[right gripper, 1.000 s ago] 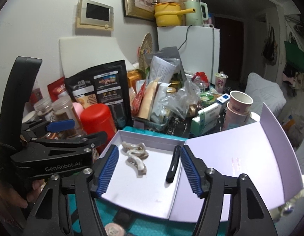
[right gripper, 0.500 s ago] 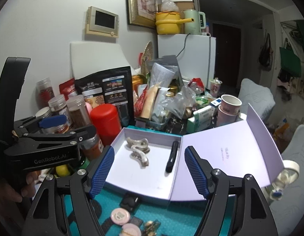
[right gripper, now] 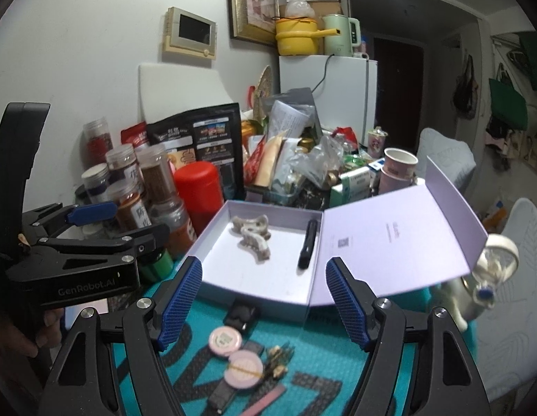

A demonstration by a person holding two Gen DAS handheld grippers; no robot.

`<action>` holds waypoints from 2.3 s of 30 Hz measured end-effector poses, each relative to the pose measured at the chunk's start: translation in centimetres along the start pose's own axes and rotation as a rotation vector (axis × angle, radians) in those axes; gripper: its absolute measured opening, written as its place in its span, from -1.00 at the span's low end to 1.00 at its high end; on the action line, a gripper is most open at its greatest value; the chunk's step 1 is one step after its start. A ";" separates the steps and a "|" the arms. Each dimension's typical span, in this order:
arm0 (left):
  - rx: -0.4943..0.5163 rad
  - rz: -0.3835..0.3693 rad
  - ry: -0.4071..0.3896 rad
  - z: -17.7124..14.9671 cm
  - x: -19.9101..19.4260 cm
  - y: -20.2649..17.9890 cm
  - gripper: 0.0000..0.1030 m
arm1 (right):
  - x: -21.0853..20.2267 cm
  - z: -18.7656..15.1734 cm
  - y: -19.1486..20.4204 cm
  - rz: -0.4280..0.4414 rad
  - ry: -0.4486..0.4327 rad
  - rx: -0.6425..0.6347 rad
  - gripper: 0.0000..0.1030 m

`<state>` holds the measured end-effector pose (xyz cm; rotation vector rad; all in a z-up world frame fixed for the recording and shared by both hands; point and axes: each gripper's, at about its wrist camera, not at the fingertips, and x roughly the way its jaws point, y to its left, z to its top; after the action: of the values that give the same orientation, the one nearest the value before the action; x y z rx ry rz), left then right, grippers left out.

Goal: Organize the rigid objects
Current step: 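Raise both tools out of the box and back over the mat, then close the right tool on the pink lipstick tube while the left moves over the round compact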

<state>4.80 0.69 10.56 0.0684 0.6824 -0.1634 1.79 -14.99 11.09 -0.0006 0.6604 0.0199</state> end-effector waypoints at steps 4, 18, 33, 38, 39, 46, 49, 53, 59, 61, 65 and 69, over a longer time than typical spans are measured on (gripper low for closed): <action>0.003 -0.016 0.009 -1.6 -0.4 -0.3 0.58 | -0.6 -1.5 0.4 -0.004 0.015 0.003 0.45; 0.056 -0.062 0.062 -7.0 -0.7 -1.7 0.58 | -1.6 -7.3 1.8 0.024 0.081 0.022 0.45; 0.043 -0.106 0.164 -10.6 1.6 -1.7 0.58 | -0.2 -11.7 1.3 0.031 0.113 0.070 0.45; 0.067 -0.094 0.166 -11.7 2.4 -2.2 0.58 | 0.9 -13.1 0.6 0.030 0.147 0.095 0.45; 0.078 -0.097 0.172 -11.9 2.8 -2.3 0.58 | 1.1 -13.4 0.4 0.027 0.155 0.102 0.45; 0.087 -0.138 0.220 -12.7 4.7 -2.6 0.58 | 3.3 -15.5 -0.7 0.050 0.241 0.151 0.45; 0.094 -0.148 0.233 -13.0 5.5 -2.8 0.58 | 3.9 -16.2 -1.0 0.044 0.267 0.163 0.45; 0.070 -0.195 0.234 -13.1 6.4 -2.6 0.58 | 4.8 -16.9 -1.3 0.063 0.299 0.182 0.45; 0.075 -0.234 0.232 -13.0 7.4 -3.0 0.58 | 6.0 -17.2 -1.5 0.066 0.320 0.200 0.44; 0.083 -0.246 0.231 -12.8 7.6 -3.2 0.58 | 6.5 -17.2 -1.5 0.070 0.329 0.204 0.41; 0.093 -0.285 0.234 -12.4 8.1 -3.9 0.58 | 7.1 -17.2 -1.6 0.054 0.331 0.185 0.26; 0.117 -0.312 0.227 -12.1 8.5 -4.9 0.58 | 7.4 -17.1 -1.5 0.016 0.331 0.144 0.00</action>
<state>2.91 -3.80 -4.24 0.0934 0.9082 -0.5010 -2.80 -16.48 -6.96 0.1429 0.9916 -0.0125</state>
